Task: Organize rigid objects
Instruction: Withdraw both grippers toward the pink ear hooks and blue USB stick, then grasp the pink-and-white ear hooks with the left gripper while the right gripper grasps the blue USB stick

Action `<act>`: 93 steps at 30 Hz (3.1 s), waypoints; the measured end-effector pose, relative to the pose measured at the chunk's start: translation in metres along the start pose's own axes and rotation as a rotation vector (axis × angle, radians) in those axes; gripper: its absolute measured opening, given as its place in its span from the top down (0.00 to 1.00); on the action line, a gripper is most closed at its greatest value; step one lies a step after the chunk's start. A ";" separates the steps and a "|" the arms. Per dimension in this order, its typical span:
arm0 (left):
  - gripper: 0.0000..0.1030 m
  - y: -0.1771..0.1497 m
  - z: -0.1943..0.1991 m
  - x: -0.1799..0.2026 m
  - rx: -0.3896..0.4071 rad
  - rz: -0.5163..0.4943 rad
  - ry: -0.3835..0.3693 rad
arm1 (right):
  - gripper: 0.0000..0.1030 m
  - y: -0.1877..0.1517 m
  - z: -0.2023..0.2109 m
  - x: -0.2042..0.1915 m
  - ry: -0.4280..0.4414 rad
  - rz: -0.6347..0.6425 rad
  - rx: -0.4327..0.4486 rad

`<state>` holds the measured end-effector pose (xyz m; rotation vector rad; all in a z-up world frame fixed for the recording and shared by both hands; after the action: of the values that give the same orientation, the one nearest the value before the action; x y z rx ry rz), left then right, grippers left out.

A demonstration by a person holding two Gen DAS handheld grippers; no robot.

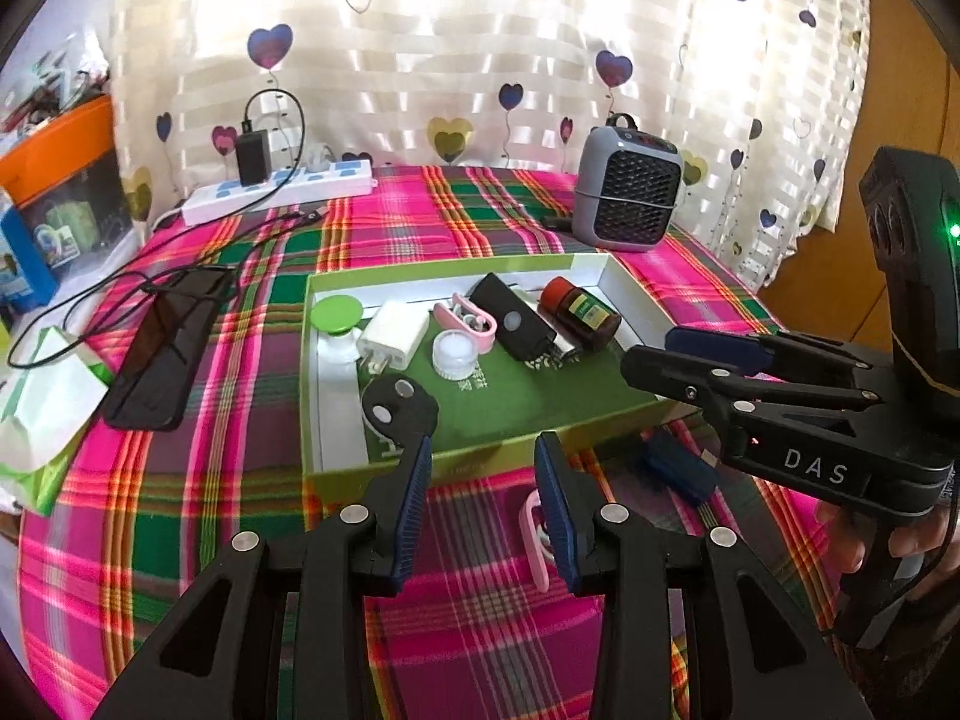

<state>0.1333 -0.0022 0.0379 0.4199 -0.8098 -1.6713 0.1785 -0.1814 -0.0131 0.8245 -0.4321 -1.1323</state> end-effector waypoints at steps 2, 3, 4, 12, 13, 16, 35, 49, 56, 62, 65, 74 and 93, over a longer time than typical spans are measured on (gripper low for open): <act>0.66 -0.004 0.004 -0.001 0.006 0.001 0.003 | 0.60 -0.004 0.002 0.001 -0.011 0.003 0.001; 0.66 -0.006 0.006 -0.001 0.008 0.005 0.003 | 0.60 -0.006 0.002 0.001 -0.017 0.004 0.000; 0.66 -0.007 0.007 -0.001 0.009 0.007 0.003 | 0.60 -0.009 0.003 0.002 -0.020 0.003 -0.001; 0.66 -0.020 0.012 -0.005 0.001 0.028 -0.021 | 0.60 -0.028 0.014 0.007 -0.050 0.012 0.005; 0.66 -0.022 0.012 -0.006 -0.002 0.031 -0.028 | 0.60 -0.030 0.015 0.008 -0.058 0.017 0.007; 0.66 -0.028 0.009 -0.006 -0.020 0.043 -0.036 | 0.60 -0.040 0.020 0.012 -0.054 0.010 0.006; 0.61 -0.040 -0.010 0.007 -0.089 0.044 -0.087 | 0.60 -0.056 -0.009 0.005 -0.061 0.086 -0.100; 0.61 -0.038 -0.024 0.019 -0.121 0.032 -0.127 | 0.60 -0.057 -0.017 0.014 -0.115 0.105 -0.137; 0.61 -0.037 -0.032 0.025 -0.138 0.017 -0.095 | 0.65 -0.057 -0.014 0.016 -0.119 0.107 -0.131; 0.61 -0.035 -0.039 0.027 -0.143 0.009 -0.059 | 0.67 -0.060 -0.012 0.020 -0.121 0.101 -0.125; 0.61 -0.035 -0.042 0.026 -0.145 0.016 -0.054 | 0.67 -0.062 -0.010 0.021 -0.123 0.100 -0.123; 0.63 -0.034 -0.044 0.025 -0.139 0.022 -0.045 | 0.67 -0.063 -0.007 0.022 -0.121 0.094 -0.120; 0.78 -0.035 -0.043 0.023 -0.136 0.009 -0.015 | 0.67 -0.065 -0.006 0.022 -0.122 0.095 -0.121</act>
<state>0.1311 -0.0337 -0.0130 0.3092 -0.7035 -1.7114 0.1511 -0.2116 -0.0687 0.6254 -0.4943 -1.1130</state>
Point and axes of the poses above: each gripper's, at about its wrist camera, not at the fingertips, and z roughly against the way its jaws point, x to its right, y to its top, the point moved 2 cm from there along -z, roughly the way its jaws point, and after that the axes turned 3 degrees about -y, right-handed, at the moved point
